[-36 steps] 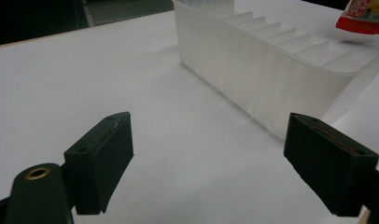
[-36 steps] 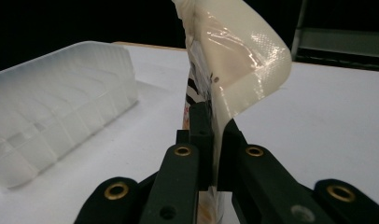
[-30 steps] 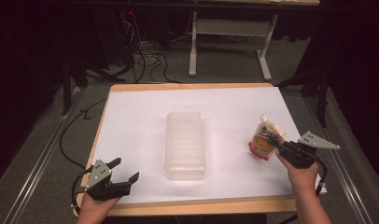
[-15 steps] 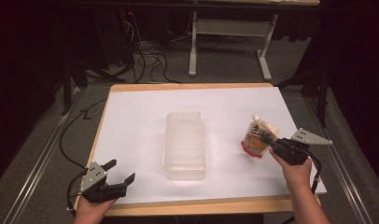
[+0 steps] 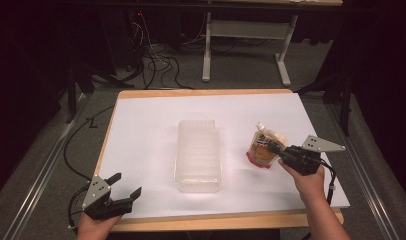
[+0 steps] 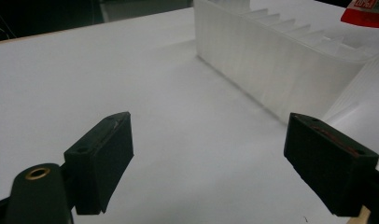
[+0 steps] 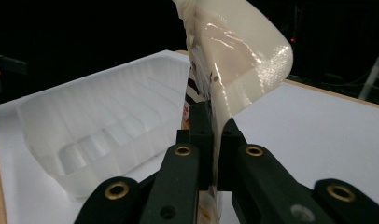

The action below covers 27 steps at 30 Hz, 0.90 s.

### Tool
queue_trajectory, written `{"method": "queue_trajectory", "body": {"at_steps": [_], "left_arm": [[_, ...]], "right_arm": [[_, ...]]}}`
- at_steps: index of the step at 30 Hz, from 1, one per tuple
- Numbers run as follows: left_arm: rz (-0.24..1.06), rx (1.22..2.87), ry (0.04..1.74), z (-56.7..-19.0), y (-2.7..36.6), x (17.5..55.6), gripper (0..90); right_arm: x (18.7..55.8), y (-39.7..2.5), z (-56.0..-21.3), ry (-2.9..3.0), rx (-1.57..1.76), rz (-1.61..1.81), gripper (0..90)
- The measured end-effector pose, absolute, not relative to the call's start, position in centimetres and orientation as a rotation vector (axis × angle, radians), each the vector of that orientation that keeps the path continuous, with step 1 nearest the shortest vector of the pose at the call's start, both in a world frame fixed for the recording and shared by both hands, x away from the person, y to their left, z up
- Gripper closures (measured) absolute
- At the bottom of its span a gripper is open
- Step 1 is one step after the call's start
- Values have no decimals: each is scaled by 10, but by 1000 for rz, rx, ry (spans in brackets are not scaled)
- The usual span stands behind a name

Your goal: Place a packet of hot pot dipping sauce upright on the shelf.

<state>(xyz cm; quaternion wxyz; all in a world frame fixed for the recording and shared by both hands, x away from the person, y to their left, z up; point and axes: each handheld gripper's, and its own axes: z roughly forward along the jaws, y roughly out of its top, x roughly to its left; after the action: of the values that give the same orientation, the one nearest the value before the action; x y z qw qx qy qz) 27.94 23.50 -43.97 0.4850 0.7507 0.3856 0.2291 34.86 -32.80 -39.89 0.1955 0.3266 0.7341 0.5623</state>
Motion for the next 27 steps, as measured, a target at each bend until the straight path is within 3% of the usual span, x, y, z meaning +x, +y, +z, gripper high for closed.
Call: {"method": "queue_trajectory", "body": {"at_steps": [27], "left_arm": [[543, 1798, 953, -439, 242, 275, 163]], "right_arm": [[365, -274, -370, 2203, 696, 1630, 900]]}}
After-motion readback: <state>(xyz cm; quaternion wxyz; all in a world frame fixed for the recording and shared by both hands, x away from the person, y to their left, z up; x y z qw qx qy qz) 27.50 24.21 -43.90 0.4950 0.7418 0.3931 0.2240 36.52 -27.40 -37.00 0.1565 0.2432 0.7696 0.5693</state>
